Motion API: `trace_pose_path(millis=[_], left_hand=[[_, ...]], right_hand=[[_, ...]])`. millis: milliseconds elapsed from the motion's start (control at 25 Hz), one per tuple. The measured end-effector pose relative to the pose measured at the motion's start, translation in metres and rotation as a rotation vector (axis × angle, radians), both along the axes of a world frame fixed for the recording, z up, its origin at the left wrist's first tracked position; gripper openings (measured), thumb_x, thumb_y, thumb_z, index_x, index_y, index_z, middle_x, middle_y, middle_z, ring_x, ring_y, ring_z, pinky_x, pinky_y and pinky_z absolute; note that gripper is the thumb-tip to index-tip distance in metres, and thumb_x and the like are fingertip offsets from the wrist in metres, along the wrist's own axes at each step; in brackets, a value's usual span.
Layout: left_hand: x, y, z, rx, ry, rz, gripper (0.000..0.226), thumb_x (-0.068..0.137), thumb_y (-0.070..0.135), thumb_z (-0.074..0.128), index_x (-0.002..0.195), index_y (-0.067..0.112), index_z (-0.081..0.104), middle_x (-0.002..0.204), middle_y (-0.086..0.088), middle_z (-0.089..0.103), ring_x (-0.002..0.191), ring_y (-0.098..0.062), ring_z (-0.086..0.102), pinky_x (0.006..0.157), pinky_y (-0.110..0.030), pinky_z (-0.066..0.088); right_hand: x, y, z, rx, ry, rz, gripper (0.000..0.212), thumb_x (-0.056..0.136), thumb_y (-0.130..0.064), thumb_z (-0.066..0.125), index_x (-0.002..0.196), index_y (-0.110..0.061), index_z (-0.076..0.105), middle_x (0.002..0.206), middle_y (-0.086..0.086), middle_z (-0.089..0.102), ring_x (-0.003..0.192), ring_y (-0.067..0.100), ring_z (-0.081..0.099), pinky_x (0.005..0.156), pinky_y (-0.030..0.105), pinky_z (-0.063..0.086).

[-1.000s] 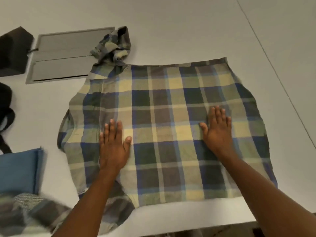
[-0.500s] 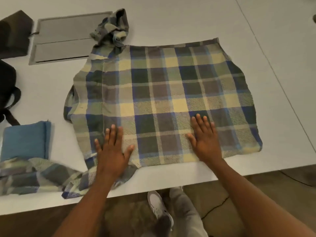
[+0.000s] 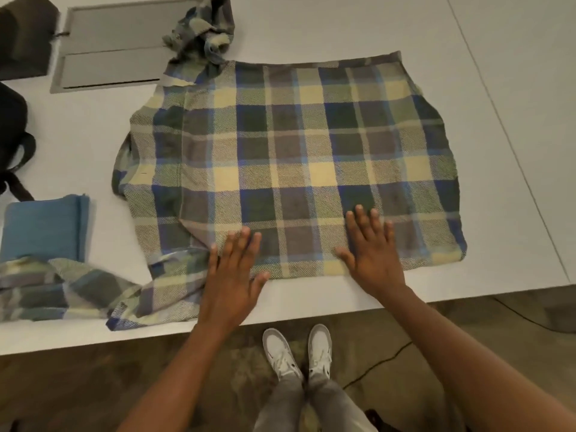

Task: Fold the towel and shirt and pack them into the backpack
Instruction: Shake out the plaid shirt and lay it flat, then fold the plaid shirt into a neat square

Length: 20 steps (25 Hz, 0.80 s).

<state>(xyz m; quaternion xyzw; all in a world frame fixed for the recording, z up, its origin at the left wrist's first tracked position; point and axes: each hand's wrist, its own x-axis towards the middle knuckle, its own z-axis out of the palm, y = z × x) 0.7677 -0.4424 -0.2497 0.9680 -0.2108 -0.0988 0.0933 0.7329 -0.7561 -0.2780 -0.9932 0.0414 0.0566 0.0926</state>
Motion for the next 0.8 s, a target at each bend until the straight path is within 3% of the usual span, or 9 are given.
trace_pose_path(millis=[120, 280, 480, 640, 800], left_hand=[[-0.005, -0.001, -0.015, 0.108, 0.013, -0.027, 0.072, 0.097, 0.065, 0.011, 0.159, 0.027, 0.005, 0.166, 0.003, -0.005, 0.153, -0.022, -0.004, 0.123, -0.051, 0.004], [-0.008, 0.01, -0.015, 0.12, 0.006, -0.021, 0.078, 0.096, 0.066, 0.017, 0.159, 0.022, 0.003, 0.166, 0.001, -0.007, 0.153, -0.021, -0.005, 0.122, -0.05, 0.009], [-0.024, 0.028, -0.005, 0.127, 0.045, 0.16, 0.087, 0.093, 0.07, 0.018, 0.158, 0.016, -0.006, 0.166, -0.003, -0.011, 0.153, -0.023, -0.008, 0.123, -0.046, 0.008], [-0.033, 0.041, 0.0, 0.196, 0.09, 0.317, 0.097, 0.091, 0.076, 0.016, 0.157, 0.007, -0.001, 0.165, -0.011, -0.003, 0.152, -0.03, 0.009, 0.121, -0.049, 0.021], [-0.034, 0.036, 0.01, 0.258, 0.111, 0.433, 0.105, 0.084, 0.085, 0.017, 0.158, 0.011, 0.002, 0.166, -0.009, 0.005, 0.148, -0.035, 0.021, 0.113, -0.053, 0.027]], right_hand=[[-0.014, -0.028, 0.001, -0.002, -0.016, 0.029, 0.076, 0.098, -0.065, 0.019, 0.158, -0.019, 0.011, 0.166, 0.002, 0.003, 0.153, 0.022, -0.003, 0.122, 0.05, 0.009], [-0.031, -0.067, 0.001, -0.011, -0.037, -0.056, 0.075, 0.099, -0.062, 0.02, 0.158, -0.018, 0.011, 0.166, 0.001, 0.005, 0.153, 0.021, 0.0, 0.122, 0.049, 0.011], [-0.035, -0.075, 0.001, -0.007, -0.037, -0.056, 0.072, 0.1, -0.059, 0.017, 0.158, -0.019, 0.007, 0.166, 0.0, 0.0, 0.153, 0.02, -0.003, 0.121, 0.051, 0.011], [-0.036, -0.074, 0.001, -0.007, -0.029, -0.065, 0.071, 0.1, -0.058, 0.017, 0.158, -0.02, 0.004, 0.166, -0.001, -0.004, 0.153, 0.021, -0.005, 0.121, 0.052, 0.011], [-0.035, -0.074, 0.002, -0.008, -0.014, -0.062, 0.071, 0.1, -0.057, 0.018, 0.158, -0.021, 0.003, 0.166, -0.001, -0.004, 0.153, 0.02, -0.006, 0.121, 0.052, 0.01]])
